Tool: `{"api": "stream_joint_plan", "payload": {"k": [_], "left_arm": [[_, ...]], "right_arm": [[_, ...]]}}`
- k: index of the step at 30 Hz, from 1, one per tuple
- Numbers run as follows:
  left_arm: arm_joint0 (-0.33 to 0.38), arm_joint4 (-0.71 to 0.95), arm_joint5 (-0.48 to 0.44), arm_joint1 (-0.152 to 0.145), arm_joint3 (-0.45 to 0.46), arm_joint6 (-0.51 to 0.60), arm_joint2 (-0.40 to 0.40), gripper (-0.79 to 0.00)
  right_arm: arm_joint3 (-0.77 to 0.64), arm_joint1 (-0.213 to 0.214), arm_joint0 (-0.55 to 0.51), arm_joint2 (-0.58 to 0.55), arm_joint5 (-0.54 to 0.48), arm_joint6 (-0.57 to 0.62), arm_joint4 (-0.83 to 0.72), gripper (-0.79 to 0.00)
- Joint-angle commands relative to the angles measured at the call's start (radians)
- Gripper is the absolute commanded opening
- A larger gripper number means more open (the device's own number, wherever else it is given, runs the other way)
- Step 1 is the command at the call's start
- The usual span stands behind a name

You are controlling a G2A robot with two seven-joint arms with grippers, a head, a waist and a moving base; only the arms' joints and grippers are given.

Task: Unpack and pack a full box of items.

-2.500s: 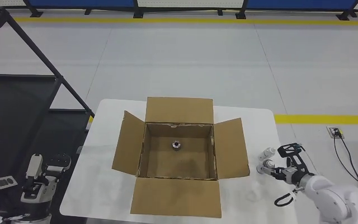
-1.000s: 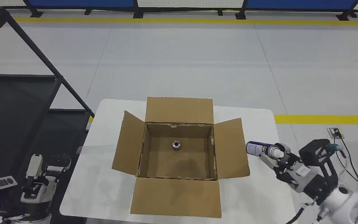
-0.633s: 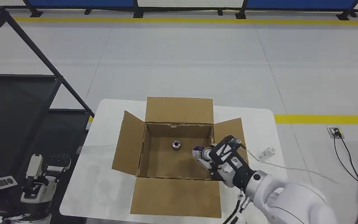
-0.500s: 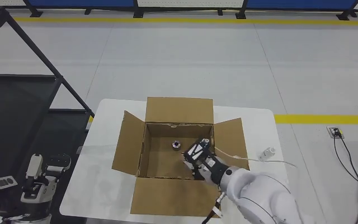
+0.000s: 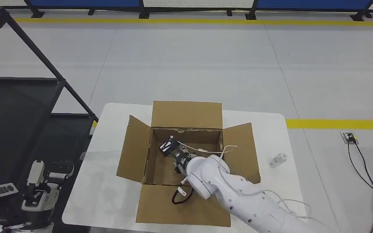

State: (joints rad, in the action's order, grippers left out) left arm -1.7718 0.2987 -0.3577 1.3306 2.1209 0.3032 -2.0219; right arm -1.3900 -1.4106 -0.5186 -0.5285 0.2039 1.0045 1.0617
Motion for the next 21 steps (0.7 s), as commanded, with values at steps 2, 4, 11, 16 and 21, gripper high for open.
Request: {"api": "stream_joint_plan", "payload": {"k": [2, 4, 11, 16, 21], "left_arm": [[0.0, 0.0, 0.0, 0.0, 0.0, 0.0, 0.0, 0.0], [0.0, 0.0, 0.0, 0.0, 0.0, 0.0, 0.0, 0.0], [0.0, 0.0, 0.0, 0.0, 0.0, 0.0, 0.0, 0.0], [0.0, 0.0, 0.0, 0.0, 0.0, 0.0, 0.0, 0.0], [0.0, 0.0, 0.0, 0.0, 0.0, 0.0, 0.0, 0.0]], "right_arm": [[0.075, -0.024, 0.018, 0.015, 0.0, -0.009, -0.004, -0.785], [0.111, -0.037, 0.025, 0.021, -0.006, -0.012, -0.01, -0.785], [0.202, -0.074, 0.043, 0.026, -0.03, -0.01, -0.026, -0.514], [0.208, -0.083, 0.041, 0.006, -0.036, -0.008, -0.021, -0.453], [0.162, -0.074, 0.013, -0.029, -0.031, 0.018, 0.011, -0.443]]}}
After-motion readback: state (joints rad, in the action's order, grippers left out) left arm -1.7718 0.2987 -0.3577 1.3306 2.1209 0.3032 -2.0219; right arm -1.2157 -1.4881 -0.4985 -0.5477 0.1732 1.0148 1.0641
